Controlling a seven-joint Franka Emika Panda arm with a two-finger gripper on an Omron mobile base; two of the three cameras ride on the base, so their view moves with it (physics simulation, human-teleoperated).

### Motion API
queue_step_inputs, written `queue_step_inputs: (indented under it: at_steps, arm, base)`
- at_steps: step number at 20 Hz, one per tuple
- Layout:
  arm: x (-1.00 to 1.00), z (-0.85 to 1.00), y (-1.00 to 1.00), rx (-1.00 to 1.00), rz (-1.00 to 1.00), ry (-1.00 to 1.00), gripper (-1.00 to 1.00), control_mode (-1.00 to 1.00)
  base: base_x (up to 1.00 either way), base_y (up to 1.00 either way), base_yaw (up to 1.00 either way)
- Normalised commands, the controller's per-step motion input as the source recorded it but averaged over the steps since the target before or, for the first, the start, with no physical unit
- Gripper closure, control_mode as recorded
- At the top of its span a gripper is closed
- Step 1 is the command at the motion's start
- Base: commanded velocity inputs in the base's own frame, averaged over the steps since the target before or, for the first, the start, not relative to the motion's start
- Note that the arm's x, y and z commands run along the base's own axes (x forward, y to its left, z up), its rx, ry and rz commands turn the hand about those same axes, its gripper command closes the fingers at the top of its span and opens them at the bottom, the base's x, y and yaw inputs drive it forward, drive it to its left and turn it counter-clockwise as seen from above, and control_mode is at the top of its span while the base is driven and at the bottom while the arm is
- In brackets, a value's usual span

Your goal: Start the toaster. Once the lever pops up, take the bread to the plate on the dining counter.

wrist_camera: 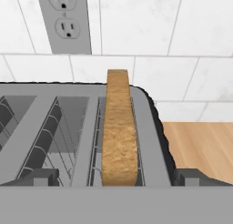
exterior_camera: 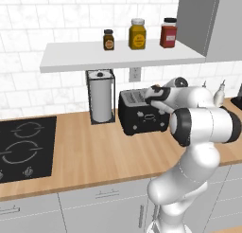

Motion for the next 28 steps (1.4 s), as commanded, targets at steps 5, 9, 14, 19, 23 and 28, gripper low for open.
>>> queue_step_inputs:
  at_steps: [5,9,14,19,23,28]
  arm:
    - [0.03,0.0,0.0,0.0,0.0,0.0,-1.0,-1.0]
    - [0.0,0.0,0.0,0.0,0.0,0.0,-1.0,-1.0]
    - [0.0,0.0,0.0,0.0,0.0,0.0,-1.0,-1.0]
    - [0.0,0.0,0.0,0.0,0.0,0.0,1.0,-1.0]
    - [0.0,0.0,0.0,0.0,0.0,0.0,1.0,-1.0]
    - [0.0,0.0,0.0,0.0,0.0,0.0,1.0,-1.0]
  base:
    - [0.0,0.0,0.0]
    - [0.0,0.0,0.0]
    - [0.0,0.0,0.0]
    - [0.0,0.0,0.0]
    - [0.0,0.0,0.0]
    - [0.0,0.0,0.0]
